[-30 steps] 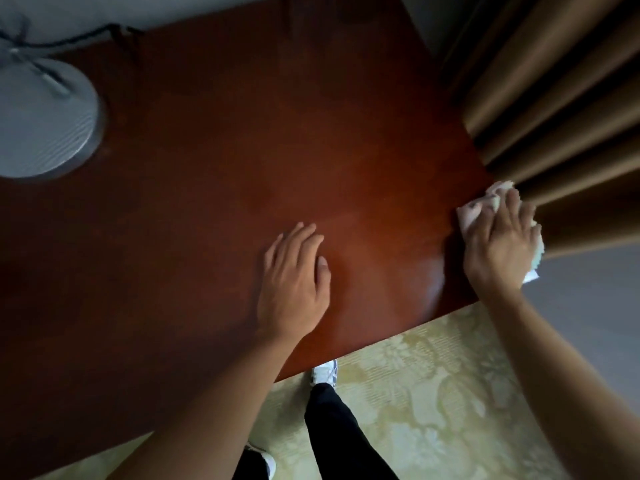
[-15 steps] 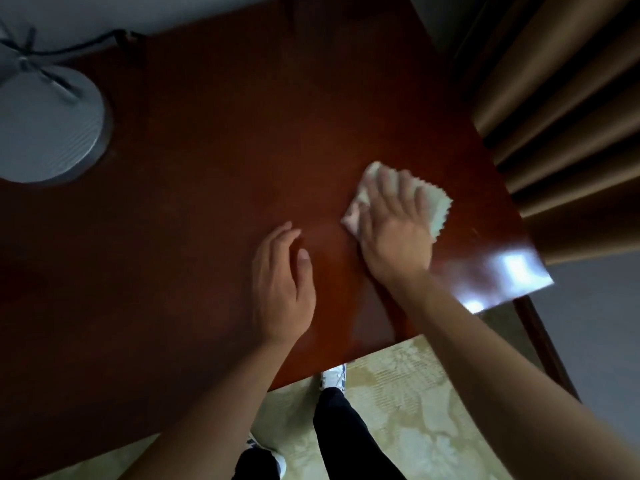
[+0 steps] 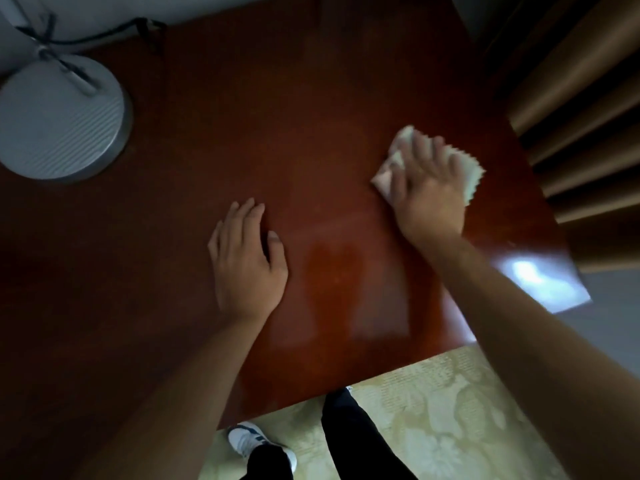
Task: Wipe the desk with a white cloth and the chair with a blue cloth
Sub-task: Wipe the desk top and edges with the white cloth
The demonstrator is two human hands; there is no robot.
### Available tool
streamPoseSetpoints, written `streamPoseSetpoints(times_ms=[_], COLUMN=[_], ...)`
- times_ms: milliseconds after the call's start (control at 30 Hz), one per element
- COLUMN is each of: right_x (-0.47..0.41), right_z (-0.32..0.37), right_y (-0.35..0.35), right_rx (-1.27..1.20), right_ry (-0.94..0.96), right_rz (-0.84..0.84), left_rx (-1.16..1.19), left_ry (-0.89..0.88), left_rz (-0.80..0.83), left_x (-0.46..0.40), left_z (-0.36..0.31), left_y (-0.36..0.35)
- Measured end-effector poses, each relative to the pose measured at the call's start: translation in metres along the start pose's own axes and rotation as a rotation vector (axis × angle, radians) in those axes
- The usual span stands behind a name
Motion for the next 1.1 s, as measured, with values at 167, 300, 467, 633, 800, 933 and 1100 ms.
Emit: streamPoseSetpoints(times_ms=[167, 300, 467, 633, 800, 933, 1100], right_x=[0.035, 0.077, 0.038, 0.083, 0.130, 0.092, 0.088], right_z=[0.062, 0.125, 0.063, 0.032, 0.041, -0.037, -0.113], right_y=[-0.006, -0.012, -0.007, 0.006, 0.011, 0.025, 0.043], right_rx=[-0.014, -0.066, -0.067, -0.047, -0.124, -0.057, 0.016], right_ry=[0.076, 0.464, 0.248, 0.063, 0.285, 0.114, -0.266], right_rz=[0.049, 0.166, 0.072, -0.044, 0.048, 0.033, -0.062], left_rx=[-0.015, 0.019, -0.017, -0.058, -0.059, -0.049, 0.001], left_ry=[-0.025, -0.021, -0.032, -0.034, -0.076, -0.395, -0.462], left_rz=[-0.029, -0.056, -0.030, -0.003, 0.013, 0.116, 0.135], left_x=[-0.002, -0.002, 0.000, 0.000, 0.001, 0.008, 0.034], left_z=[0.001, 0.003, 0.001, 0.002, 0.001, -0.007, -0.028], left_y=[0.000, 0.000, 0.001, -0.002, -0.002, -0.004, -0.005])
Point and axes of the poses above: each hand's wrist, its own x-axis away from the middle knuckle, its own y-axis out of the back of the hand, z = x × y, the point moved 2 cm from there along -x, towards the middle knuckle, and after that the axes turned 10 degrees about -z, right-handed, at the moved point
